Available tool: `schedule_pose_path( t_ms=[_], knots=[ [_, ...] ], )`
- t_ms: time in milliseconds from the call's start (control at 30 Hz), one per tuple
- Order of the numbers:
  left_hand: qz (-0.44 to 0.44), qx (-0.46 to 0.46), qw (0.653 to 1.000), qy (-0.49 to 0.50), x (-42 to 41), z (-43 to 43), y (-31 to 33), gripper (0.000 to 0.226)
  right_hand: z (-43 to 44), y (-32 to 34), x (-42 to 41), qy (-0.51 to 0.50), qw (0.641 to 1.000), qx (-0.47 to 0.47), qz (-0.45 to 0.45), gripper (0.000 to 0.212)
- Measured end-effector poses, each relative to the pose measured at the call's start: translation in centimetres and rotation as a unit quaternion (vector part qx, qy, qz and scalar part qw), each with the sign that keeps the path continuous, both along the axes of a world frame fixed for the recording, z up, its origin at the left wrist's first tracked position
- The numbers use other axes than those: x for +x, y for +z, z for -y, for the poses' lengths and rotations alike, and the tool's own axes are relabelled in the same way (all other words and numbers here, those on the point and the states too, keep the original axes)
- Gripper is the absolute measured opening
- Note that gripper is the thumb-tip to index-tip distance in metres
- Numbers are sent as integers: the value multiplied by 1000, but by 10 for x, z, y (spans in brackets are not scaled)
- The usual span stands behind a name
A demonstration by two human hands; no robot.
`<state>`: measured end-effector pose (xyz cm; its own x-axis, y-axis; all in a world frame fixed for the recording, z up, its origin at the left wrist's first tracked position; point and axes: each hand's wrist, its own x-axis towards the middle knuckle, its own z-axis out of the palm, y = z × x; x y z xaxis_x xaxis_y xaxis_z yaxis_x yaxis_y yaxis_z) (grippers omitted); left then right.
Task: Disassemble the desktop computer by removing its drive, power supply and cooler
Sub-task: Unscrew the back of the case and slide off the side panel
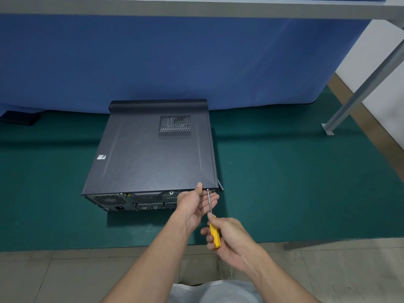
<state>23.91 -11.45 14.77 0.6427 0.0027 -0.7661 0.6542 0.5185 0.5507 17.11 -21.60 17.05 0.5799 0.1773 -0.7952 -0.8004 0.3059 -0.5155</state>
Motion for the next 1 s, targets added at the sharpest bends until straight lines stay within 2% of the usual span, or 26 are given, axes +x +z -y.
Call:
schedule_pose_path(
  t_ms=[100,300,467,633,733,833,1000],
  knots=[
    [-1,-1,1000,0,0,0,-1,35,3,-1,0,-8,1000,16,-11,26],
    [-1,2,1000,-2,0,0,0,36,-2,2,0,3,1000,-3,-5,11],
    [0,-1,1000,1,-1,1,2,35,2,-1,-1,-8,1000,-9,-8,28],
    [0,2,1000,-1,-1,0,3,37,-2,0,-1,-1,1000,9,-13,10],
    [-1,1,1000,-1,-2,0,3,36,-2,0,-1,-7,1000,-7,-6,12],
    [-2,0,1000,1,-1,0,4,36,0,-2,-2,-17,1000,5,-18,24],
    [-3,3,1000,-2,-2,0,4,37,-3,1,-3,-1,1000,3,-7,13]
  ],
)
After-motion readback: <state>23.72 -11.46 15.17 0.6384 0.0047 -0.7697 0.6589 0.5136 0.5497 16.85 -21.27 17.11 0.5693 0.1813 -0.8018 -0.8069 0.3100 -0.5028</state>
